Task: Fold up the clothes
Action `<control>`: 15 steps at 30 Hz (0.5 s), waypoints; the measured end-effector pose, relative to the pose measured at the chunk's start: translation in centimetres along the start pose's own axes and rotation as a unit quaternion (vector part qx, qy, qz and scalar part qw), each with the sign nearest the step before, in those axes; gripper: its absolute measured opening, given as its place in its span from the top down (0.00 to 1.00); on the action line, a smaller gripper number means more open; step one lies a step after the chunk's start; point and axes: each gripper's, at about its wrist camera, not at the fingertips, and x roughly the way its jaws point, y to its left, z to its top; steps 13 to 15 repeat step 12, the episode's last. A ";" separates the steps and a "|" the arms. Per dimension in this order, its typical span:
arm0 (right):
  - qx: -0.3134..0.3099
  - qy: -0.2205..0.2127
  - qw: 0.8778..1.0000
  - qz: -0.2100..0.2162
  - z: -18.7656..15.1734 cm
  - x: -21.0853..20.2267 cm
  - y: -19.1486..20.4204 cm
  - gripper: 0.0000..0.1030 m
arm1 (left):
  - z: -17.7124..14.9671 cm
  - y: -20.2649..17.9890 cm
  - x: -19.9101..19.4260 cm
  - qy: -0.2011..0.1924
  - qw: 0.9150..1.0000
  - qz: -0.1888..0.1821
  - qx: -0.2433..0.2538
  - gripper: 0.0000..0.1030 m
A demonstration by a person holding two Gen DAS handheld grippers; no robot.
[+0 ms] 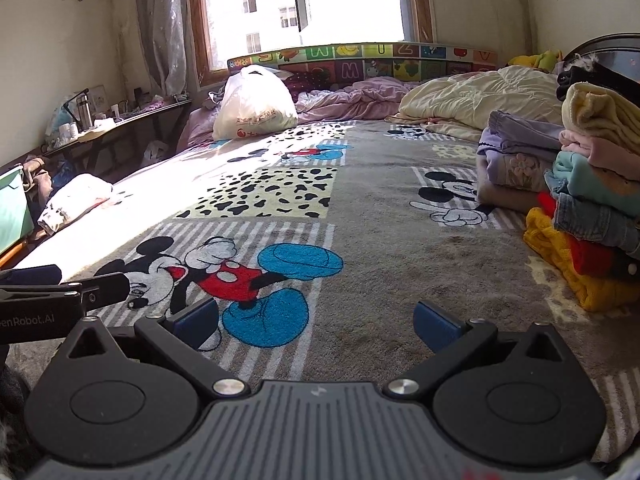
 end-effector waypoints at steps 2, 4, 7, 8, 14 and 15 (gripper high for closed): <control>-0.002 0.001 1.000 -0.002 0.1 -0.1 0.2 0.00 | 0.0 0.3 0.0 0.003 1.000 0.001 -0.006 0.00; -0.005 0.001 1.000 -0.004 0.2 -0.1 0.4 0.00 | 0.0 0.3 0.0 0.003 1.000 0.002 -0.006 0.00; -0.007 0.002 1.000 -0.007 0.1 -0.3 0.6 0.00 | -0.1 0.1 -0.1 -0.001 1.000 0.003 0.000 0.00; -0.006 0.003 1.000 -0.008 0.1 -0.3 0.6 0.00 | -0.1 0.0 -0.3 -0.005 1.000 0.003 0.001 0.00; -0.002 0.003 1.000 -0.012 0.2 -0.3 0.5 0.00 | -0.1 0.0 -0.4 -0.010 1.000 0.002 -0.001 0.00; -0.002 0.003 1.000 -0.012 0.2 -0.3 0.5 0.00 | -0.1 0.0 -0.4 -0.010 1.000 0.002 -0.001 0.00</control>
